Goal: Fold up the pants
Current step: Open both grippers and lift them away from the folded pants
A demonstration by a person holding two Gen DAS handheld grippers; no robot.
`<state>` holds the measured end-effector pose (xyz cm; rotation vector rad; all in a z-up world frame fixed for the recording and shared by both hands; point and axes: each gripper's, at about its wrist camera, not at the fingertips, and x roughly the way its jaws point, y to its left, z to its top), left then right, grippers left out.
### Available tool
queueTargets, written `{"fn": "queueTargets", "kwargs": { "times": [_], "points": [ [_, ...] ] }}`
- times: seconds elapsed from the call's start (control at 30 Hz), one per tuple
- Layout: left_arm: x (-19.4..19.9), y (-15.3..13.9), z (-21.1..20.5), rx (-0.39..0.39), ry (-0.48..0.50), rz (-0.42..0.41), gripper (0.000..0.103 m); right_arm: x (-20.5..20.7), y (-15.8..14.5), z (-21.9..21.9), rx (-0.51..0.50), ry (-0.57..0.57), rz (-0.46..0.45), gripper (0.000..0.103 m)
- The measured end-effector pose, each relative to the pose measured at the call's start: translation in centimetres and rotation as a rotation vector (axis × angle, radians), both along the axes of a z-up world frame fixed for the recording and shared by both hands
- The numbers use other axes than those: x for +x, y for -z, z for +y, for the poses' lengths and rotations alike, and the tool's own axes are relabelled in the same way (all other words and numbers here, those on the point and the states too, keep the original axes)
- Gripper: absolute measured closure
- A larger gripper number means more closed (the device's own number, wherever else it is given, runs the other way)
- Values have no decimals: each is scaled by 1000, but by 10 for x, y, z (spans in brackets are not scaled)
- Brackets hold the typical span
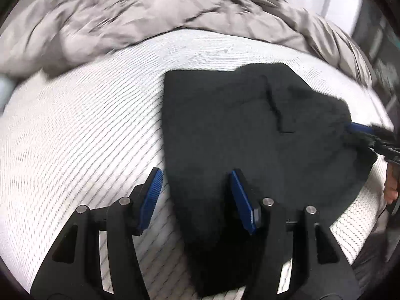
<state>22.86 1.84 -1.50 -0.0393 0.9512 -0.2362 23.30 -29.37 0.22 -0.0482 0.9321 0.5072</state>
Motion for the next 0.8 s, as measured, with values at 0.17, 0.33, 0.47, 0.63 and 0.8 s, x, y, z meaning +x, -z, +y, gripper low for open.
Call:
{"fn": "queueTargets", "kwargs": {
  "times": [0.17, 0.33, 0.47, 0.63, 0.8],
  "points": [
    [-1, 5, 38, -213, -44, 63, 49, -20, -20, -75, 277, 156, -28, 22],
    [25, 27, 27, -291, -27, 131, 62, 18, 26, -76, 413, 162, 232, 33],
    [52, 21, 17, -206, -87, 59, 65, 44, 36, -47, 330, 219, 191, 69],
    [40, 13, 13, -116, -149, 27, 64, 55, 25, -26, 169, 271, 117, 53],
    [-13, -13, -6, 37, -157, -103, 22, 18, 9, -30, 5, 235, 8, 4]
  ]
}}
